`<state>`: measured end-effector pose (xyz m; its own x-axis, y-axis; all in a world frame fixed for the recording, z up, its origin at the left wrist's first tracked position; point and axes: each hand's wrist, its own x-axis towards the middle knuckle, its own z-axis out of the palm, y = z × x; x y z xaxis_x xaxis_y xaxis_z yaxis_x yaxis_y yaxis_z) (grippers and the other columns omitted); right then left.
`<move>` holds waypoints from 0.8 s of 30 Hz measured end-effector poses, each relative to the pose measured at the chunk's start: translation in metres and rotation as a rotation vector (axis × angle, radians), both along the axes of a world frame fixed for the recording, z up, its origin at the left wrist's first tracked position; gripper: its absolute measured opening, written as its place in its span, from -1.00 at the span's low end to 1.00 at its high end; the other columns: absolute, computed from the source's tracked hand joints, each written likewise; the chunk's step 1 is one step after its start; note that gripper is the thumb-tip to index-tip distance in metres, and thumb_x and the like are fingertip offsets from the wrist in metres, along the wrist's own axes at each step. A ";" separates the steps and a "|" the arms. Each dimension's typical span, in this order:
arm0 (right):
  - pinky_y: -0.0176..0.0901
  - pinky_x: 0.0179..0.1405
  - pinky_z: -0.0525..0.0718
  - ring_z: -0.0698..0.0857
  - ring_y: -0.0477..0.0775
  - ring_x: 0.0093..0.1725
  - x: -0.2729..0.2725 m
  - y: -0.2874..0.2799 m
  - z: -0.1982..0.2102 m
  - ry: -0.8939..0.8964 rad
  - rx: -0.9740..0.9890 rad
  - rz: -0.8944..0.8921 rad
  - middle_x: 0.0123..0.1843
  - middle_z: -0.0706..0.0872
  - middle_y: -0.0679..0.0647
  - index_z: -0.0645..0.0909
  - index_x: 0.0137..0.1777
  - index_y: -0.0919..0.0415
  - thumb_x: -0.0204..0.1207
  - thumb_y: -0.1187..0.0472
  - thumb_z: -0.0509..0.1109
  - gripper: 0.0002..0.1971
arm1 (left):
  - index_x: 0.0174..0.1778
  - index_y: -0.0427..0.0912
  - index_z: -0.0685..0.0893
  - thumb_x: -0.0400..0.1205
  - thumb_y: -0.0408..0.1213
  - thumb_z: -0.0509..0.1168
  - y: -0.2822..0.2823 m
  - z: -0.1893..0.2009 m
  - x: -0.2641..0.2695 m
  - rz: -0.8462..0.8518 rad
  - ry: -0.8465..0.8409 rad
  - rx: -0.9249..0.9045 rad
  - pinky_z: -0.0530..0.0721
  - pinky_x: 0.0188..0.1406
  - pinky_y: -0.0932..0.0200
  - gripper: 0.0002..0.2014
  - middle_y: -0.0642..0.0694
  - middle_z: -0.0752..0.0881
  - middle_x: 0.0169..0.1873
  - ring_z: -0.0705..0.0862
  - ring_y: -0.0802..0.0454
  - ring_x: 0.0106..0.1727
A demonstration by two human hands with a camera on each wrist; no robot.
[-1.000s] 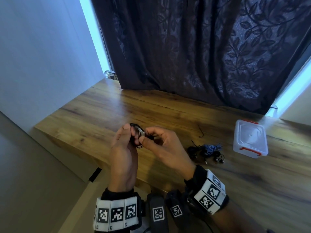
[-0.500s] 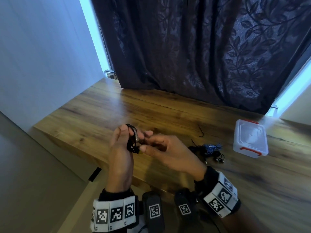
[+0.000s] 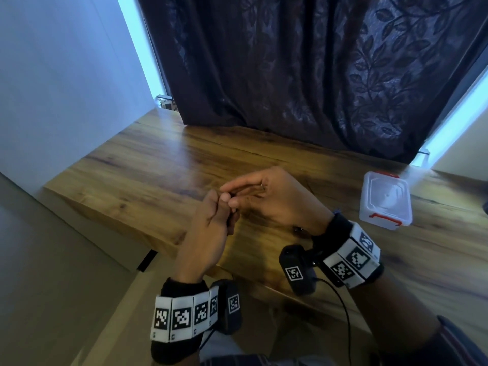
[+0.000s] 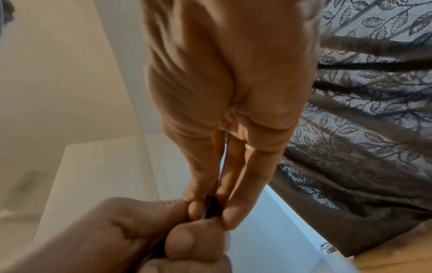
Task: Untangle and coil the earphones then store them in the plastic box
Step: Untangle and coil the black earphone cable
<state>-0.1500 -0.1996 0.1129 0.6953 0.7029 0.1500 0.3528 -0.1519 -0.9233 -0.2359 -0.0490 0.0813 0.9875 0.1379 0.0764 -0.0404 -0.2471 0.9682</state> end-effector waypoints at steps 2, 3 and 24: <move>-0.31 0.05 0.76 0.85 -0.16 -0.02 0.000 0.001 0.001 -0.001 -0.014 0.016 -0.02 0.87 -0.10 0.76 0.26 0.29 0.54 0.39 0.53 -0.71 | 0.04 -0.25 0.50 0.80 0.01 -0.01 0.000 -0.002 0.000 -0.001 0.024 0.003 0.48 -0.35 0.16 -0.63 -0.11 0.56 -0.30 0.51 0.13 -0.36; -0.33 0.03 0.76 0.84 -0.19 -0.02 0.000 0.001 0.001 -0.001 -0.022 0.015 0.00 0.87 -0.07 0.77 0.25 0.29 0.54 0.39 0.54 -0.72 | 0.04 -0.25 0.49 0.79 0.01 -0.01 0.001 -0.002 0.000 -0.004 0.038 -0.003 0.48 -0.37 0.19 -0.63 -0.08 0.55 -0.31 0.51 0.16 -0.38; -0.29 -0.14 0.80 0.89 0.16 -0.15 0.008 0.003 -0.003 0.041 0.181 -0.134 -0.14 0.88 0.26 0.80 0.06 0.44 0.56 0.46 0.51 -0.88 | 0.02 -0.14 0.51 0.76 -0.30 0.17 0.004 -0.002 0.005 0.033 -0.209 -0.177 0.53 -0.36 0.20 -0.96 -0.11 0.61 -0.33 0.56 -0.01 -0.30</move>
<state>-0.1418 -0.1965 0.1097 0.7885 0.5683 0.2352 0.3027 -0.0256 -0.9527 -0.2308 -0.0454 0.0797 0.9475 0.1995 0.2497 -0.2385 -0.0789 0.9679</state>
